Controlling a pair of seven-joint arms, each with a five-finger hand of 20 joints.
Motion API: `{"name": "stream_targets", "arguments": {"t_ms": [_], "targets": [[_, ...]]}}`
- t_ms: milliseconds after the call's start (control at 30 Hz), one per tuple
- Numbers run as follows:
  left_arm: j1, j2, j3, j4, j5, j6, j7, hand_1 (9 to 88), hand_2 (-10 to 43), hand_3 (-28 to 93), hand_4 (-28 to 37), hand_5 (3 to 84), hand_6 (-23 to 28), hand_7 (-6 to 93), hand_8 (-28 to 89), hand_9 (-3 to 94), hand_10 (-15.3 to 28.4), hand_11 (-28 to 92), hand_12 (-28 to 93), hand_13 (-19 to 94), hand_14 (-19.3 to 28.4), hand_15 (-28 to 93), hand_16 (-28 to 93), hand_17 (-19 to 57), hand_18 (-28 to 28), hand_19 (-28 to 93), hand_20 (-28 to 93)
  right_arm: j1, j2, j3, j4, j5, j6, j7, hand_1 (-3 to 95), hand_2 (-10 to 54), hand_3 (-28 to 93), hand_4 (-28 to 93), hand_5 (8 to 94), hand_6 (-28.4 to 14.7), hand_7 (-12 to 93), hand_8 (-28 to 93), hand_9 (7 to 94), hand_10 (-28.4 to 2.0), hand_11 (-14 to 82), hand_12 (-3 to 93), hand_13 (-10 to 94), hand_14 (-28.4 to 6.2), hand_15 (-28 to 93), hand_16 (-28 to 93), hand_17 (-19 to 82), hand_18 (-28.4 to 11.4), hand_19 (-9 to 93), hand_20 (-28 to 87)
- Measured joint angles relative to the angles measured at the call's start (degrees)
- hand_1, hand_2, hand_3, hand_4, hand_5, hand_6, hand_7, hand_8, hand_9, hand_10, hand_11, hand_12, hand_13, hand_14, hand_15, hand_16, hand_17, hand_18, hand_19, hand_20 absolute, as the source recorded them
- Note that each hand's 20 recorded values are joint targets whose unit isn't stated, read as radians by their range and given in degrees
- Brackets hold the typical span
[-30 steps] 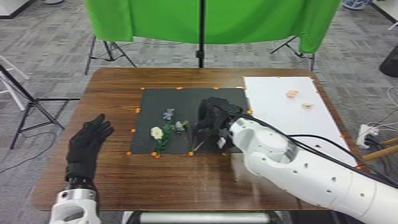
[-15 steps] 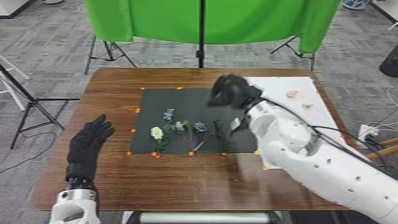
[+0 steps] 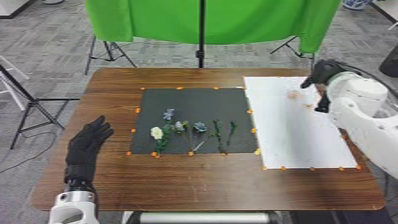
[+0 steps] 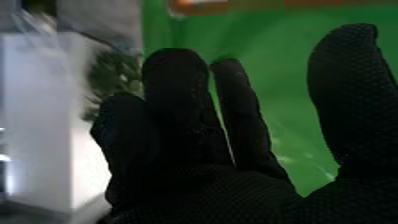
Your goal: Arrange flowers
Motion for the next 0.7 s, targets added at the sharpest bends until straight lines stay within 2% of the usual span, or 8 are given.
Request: {"name": "stream_targets", "arguments": {"t_ms": [167,333,433,500,567,600,633,700], "targets": [[-0.01,-0.02,-0.02,0.00,0.06,0.00,-0.02,22.7,10.1,64,-28.3,42.7,7.2,6.3,-5,39.0,14.3,17,11,29,18.7,27,-2,3.9,13.6,12,19,-3.17,0.63,-1.23,1.92,-0.02,4.13,-0.54,34.6,-9.5,66,-20,50.1,-2.3,12,-7,55.9,-16.8,12.6,22.3,76,-7.7,66,31,56,-14.8,93,56],[-0.03,-0.09,-0.01,0.00,0.12,0.00,-0.03,22.8,9.9,64,-28.3,42.7,7.2,6.4,-5,39.0,14.3,17,11,29,18.7,27,-2,3.9,13.7,12,20,-4.53,0.13,-2.41,3.90,-0.09,4.94,-1.84,38.2,-9.5,68,-21,51.4,-0.8,14,-7,59.2,-14.8,13.4,21.0,80,-5.3,64,30,57,-13.6,93,54],[-0.01,-0.13,-0.01,0.00,0.13,-0.01,-0.02,22.9,9.9,64,-28.3,42.7,7.1,6.5,-5,39.1,14.3,17,11,29,18.7,27,-2,3.9,13.7,12,20,-5.27,-0.20,-2.87,4.83,-0.59,5.84,-2.45,43.9,-9.5,68,-23,56.6,2.0,17,-9,63.7,-12.9,14.9,19.9,83,-3.6,63,30,59,-12.4,93,55],[0.03,-0.15,-0.02,-0.02,0.13,-0.01,-0.01,22.9,9.9,64,-28.3,42.8,7.1,6.5,-5,39.0,14.3,17,11,29,18.7,27,-2,3.9,13.7,12,20,-5.77,-0.32,-3.35,5.51,-1.13,7.64,-2.98,47.2,-9.5,68,-23,61.9,4.0,20,-9,71.3,-11.2,17.0,19.4,86,-2.3,63,30,62,-11.8,93,57],[0.07,-0.17,-0.04,-0.04,0.13,-0.01,0.01,22.9,9.9,64,-28.3,42.8,7.1,6.7,-5,39.0,14.3,17,11,29,18.7,27,-2,3.9,13.7,12,20,-6.28,-0.32,-3.90,6.12,-2.18,11.64,-3.76,52.8,-9.5,61,-22,66.1,4.3,21,-2,77.9,-9.6,12.8,26.6,88,-1.6,62,31,63,-11.4,93,58],[0.10,-0.18,-0.07,-0.05,0.13,-0.01,0.02,22.9,9.9,64,-28.3,42.8,7.1,6.7,-5,39.0,14.3,17,11,29,18.7,27,-2,3.9,13.7,12,20,-6.52,-0.28,-4.34,6.45,-2.84,14.25,-4.27,56.1,-9.5,57,-21,71.0,4.6,23,1,83.3,-8.6,9.9,31.4,89,-1.1,62,31,65,-11.0,93,59],[0.13,-0.19,-0.10,-0.06,0.13,-0.01,0.04,22.9,9.9,64,-28.3,42.8,7.1,6.6,-5,39.0,14.3,17,11,29,18.7,27,-2,3.9,13.7,12,20,-6.73,-0.22,-5.00,6.82,-3.59,17.15,-4.81,57.9,-9.5,57,-22,75.2,4.8,24,3,87.0,-7.9,7.8,34.6,90,-0.7,62,31,66,-10.9,93,60],[0.20,-0.23,-0.14,-0.08,0.13,-0.01,0.07,23.0,9.9,64,-28.3,42.8,7.1,6.5,-5,39.0,14.3,17,11,29,18.7,27,-2,3.8,13.7,12,20,-7.01,-0.08,-6.73,7.62,-5.16,23.24,-5.90,58.9,-9.5,57,-22,77.9,4.9,25,4,89.6,-7.3,7.5,36.4,91,-0.3,62,31,66,-10.7,93,61]]}}
